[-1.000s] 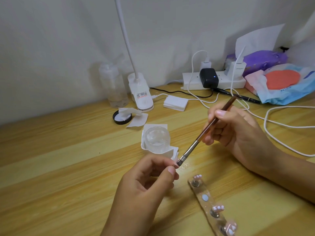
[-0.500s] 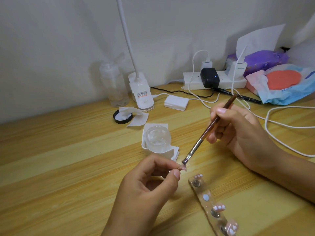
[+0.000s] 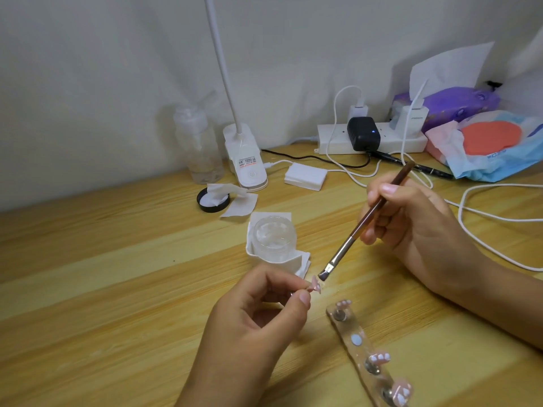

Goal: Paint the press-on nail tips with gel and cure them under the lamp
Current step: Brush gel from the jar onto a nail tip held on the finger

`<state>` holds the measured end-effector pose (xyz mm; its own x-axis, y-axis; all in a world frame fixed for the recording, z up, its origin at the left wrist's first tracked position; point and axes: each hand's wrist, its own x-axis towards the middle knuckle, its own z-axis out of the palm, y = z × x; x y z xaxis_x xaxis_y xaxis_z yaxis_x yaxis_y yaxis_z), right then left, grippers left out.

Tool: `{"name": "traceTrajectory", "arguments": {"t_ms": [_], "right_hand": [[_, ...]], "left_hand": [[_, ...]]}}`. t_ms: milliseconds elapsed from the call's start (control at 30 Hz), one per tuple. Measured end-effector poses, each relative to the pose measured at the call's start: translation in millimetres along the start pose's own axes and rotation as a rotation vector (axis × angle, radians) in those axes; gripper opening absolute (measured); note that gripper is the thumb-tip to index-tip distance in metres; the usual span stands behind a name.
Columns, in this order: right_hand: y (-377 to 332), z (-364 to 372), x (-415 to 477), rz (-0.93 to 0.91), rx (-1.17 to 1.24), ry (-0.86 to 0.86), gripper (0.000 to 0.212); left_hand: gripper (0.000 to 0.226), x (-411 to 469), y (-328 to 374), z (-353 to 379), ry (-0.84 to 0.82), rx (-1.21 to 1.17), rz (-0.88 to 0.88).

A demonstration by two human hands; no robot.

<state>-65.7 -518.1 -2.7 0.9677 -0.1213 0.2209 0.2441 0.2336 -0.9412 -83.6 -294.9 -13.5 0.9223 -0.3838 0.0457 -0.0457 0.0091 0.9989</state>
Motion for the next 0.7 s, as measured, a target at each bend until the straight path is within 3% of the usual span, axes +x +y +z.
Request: {"name": "traceTrajectory", "arguments": {"t_ms": [167,367,500,700], "right_hand": [[0.6,-0.4,-1.6,0.006,-0.044,-0.071,0.019],[4.0,-1.1,0.1,-0.073,-0.097,0.018,0.016],[3.1,-4.4,3.6,-0.072,0.012,0.018,0.032],[-1.6,-2.7,5.3,0.041,0.161,-0.017,0.032]], "left_hand": [[0.023,0.4,-1.1,-0.5,-0.011,0.003,0.018],[0.021,1.9,-1.8,-1.7,-0.014,-0.06,0.045],[0.022,4.2,-3.3,-2.1,0.065,-0.072,0.06],[0.018,2.7,-2.6,-1.0,0.028,-0.072,0.002]]}}
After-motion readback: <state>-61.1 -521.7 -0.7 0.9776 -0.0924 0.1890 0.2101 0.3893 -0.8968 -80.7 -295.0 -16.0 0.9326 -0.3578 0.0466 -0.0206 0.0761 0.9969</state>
